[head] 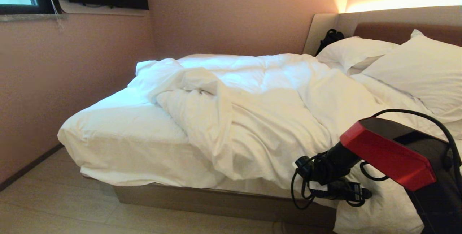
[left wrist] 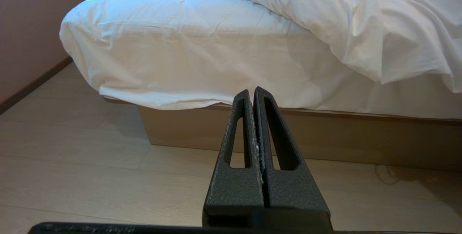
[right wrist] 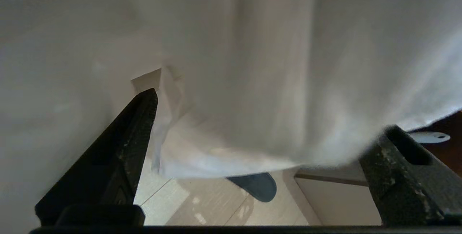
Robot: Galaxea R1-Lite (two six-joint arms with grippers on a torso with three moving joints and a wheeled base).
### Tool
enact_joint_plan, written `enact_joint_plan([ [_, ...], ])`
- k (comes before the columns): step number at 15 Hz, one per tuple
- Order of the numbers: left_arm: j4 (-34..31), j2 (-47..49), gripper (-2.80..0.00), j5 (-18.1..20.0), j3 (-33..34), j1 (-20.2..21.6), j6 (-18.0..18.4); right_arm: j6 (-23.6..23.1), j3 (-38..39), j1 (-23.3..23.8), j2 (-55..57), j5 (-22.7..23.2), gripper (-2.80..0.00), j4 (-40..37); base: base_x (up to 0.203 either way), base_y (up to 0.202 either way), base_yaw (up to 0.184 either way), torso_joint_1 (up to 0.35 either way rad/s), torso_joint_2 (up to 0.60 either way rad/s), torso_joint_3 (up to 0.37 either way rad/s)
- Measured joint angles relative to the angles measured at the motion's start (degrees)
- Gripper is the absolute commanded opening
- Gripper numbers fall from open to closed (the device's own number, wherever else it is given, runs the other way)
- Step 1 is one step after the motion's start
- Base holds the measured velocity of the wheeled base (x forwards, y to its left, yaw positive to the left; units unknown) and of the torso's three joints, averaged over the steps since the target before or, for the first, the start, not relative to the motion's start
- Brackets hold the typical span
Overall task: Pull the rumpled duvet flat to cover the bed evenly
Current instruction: Flatten the corners of the folded blanket
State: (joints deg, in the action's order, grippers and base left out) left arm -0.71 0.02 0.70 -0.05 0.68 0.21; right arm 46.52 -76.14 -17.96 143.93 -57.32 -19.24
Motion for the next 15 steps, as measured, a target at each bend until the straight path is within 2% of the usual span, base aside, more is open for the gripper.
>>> enact_joint_plan([
  [1, 0.0, 0.0, -2.8, 0.0, 0.0, 0.0, 0.0, 0.0, 0.0, 0.3, 0.1, 0.0, 0.0, 0.0, 0.0, 0.0, 0.0, 0.0, 0.0, 0.0],
  [2, 0.0, 0.0, -2.8, 0.0, 0.0, 0.0, 0.0, 0.0, 0.0, 0.4, 0.1, 0.0, -2.8, 0.0, 0.0, 0.0, 0.0, 0.0, 0.0, 0.0],
  [10, 0.0, 0.0, -2.8, 0.0, 0.0, 0.0, 0.0, 0.1, -0.1, 0.5, -0.1, 0.1, -2.8, 0.0, 0.0, 0.0, 0.0, 0.0, 0.0, 0.0],
  [15, 0.0, 0.0, -2.8, 0.0, 0.0, 0.0, 0.0, 0.9, 3.3, -1.0, -3.2, 1.4, -2.8, -0.2, 0.0, 0.0, 0.0, 0.0, 0.0, 0.0],
])
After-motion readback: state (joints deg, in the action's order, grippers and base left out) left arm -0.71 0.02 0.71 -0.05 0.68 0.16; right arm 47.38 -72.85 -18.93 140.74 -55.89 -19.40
